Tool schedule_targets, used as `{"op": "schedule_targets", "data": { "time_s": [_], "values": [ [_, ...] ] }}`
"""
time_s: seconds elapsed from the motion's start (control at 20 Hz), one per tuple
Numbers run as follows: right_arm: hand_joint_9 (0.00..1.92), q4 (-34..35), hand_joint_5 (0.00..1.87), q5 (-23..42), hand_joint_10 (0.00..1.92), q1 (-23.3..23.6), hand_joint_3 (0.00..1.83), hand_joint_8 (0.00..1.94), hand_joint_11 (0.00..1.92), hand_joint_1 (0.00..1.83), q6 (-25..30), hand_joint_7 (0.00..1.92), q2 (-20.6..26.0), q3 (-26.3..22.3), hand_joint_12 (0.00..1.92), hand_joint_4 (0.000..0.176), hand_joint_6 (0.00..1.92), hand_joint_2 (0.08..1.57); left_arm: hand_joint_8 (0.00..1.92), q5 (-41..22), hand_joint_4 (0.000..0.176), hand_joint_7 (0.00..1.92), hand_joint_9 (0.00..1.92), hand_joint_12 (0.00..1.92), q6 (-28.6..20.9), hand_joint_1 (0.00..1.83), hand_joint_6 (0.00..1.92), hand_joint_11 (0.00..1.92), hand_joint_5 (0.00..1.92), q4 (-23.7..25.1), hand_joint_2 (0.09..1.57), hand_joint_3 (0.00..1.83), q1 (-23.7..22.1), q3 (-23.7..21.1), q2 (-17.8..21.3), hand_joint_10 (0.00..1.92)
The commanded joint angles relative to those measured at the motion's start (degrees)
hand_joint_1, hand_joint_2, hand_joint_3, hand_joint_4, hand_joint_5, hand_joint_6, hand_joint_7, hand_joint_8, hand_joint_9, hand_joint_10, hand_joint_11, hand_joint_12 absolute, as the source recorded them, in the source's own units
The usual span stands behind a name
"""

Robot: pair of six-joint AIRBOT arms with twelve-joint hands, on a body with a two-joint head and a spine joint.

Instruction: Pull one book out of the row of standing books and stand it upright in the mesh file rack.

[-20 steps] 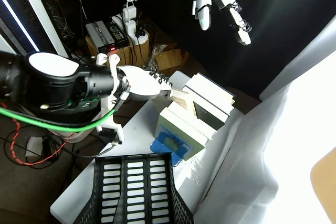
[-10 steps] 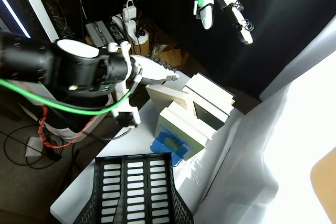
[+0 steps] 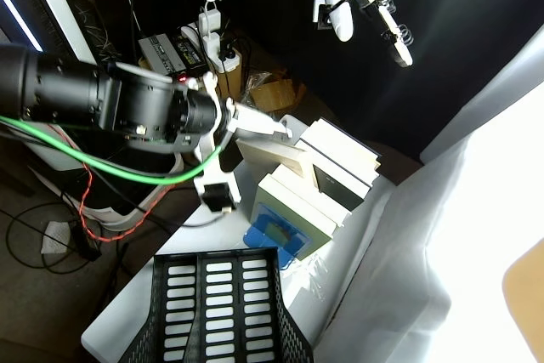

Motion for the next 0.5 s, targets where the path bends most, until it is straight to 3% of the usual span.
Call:
{"op": "schedule_targets", "data": {
  "time_s": [0.0,0.1,0.15,0.2,0.45],
  "values": [
    [0.00,-0.15,0.00,-1.69,0.00,-0.39,0.02,0.00,0.00,0.83,0.39,0.00,0.60,-0.05,0.00,0.000,0.00,0.99,0.00,-7.03,0.026,0.00,0.00,0.00,-0.31,0.23,0.00,0.00,0.00,-2.16,1.53,0.02,-0.17,0.15,1.29,0.00],
    [0.00,-2.30,0.00,-3.03,0.00,-0.84,0.03,0.00,0.00,0.78,0.66,0.00,0.57,-0.11,0.00,0.000,0.00,1.03,0.00,-7.32,0.017,0.00,0.00,0.00,-0.31,0.17,0.00,0.00,0.00,-2.20,1.55,0.01,-0.16,0.06,1.42,0.00],
    [0.00,-3.27,0.00,-3.32,0.00,-1.04,0.02,0.00,0.00,0.80,1.16,0.00,0.56,0.03,0.00,0.000,0.00,1.01,0.00,-7.37,0.014,0.00,0.00,0.00,-0.31,0.25,0.01,0.00,0.02,-2.20,1.52,0.00,-0.16,0.01,1.47,0.00],
    [0.00,-3.53,0.00,-3.67,0.00,-1.35,0.02,0.00,0.00,0.81,1.41,0.00,0.18,0.57,0.00,0.000,0.00,1.01,0.00,-7.51,0.000,0.00,0.00,0.00,-0.31,0.26,0.01,0.00,0.04,-2.15,1.52,0.00,-0.16,-0.05,1.50,0.00],
    [0.00,-4.56,0.00,-4.18,0.00,-2.74,0.00,0.00,0.00,0.86,2.54,0.00,-2.16,3.03,0.00,0.000,0.00,0.99,0.00,-8.02,0.000,0.00,0.00,0.00,-0.31,0.42,0.01,0.00,0.07,-1.92,1.45,0.00,-0.14,0.01,1.54,0.00]
  ]
}}
